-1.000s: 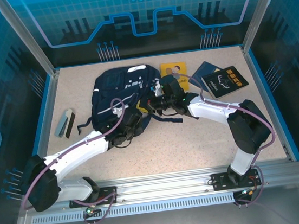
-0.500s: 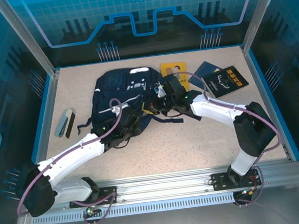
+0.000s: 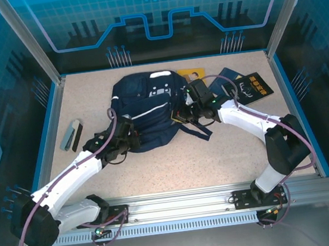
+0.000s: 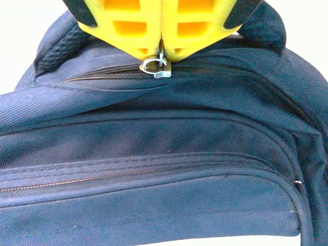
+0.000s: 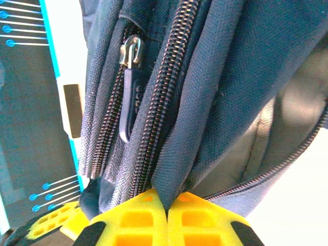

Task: Pack the student bag
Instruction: Unzip the student bag at the center of the table.

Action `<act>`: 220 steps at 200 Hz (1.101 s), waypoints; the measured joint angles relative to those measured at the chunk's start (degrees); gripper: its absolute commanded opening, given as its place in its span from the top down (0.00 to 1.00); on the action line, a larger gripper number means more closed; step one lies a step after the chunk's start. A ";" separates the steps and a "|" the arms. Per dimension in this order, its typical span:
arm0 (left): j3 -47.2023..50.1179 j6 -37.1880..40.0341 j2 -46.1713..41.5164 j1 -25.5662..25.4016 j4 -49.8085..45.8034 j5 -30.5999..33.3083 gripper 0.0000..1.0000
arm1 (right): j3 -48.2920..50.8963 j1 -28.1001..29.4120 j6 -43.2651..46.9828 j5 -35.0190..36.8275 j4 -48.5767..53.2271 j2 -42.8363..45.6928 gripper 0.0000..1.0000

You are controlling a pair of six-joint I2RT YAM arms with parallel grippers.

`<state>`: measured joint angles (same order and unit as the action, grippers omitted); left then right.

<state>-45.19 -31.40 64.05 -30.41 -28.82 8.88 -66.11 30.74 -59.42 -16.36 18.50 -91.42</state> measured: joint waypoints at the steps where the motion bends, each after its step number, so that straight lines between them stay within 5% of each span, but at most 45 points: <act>1: 0.00 0.11 0.00 0.07 -0.07 -0.13 1.00 | 0.00 -0.02 0.02 0.09 0.11 0.02 1.00; 100: 0.02 6.88 1.31 2.45 0.02 -7.98 1.00 | 1.29 -2.14 4.11 0.87 2.14 0.00 1.00; 147: 2.69 7.39 1.29 2.73 5.68 -16.28 1.00 | 1.18 -6.21 6.14 1.95 6.12 0.83 0.40; 186: 3.72 5.95 1.97 -1.86 10.34 -19.39 1.00 | 2.99 -6.43 1.55 6.93 10.75 10.23 0.35; 220: 3.65 5.81 5.53 -6.80 13.64 -21.16 1.00 | 3.02 -3.93 -5.29 8.39 15.50 12.63 0.40</act>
<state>-41.54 -25.58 69.58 -37.21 -15.18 -12.27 -63.09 26.81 -64.71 -7.97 34.00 -78.78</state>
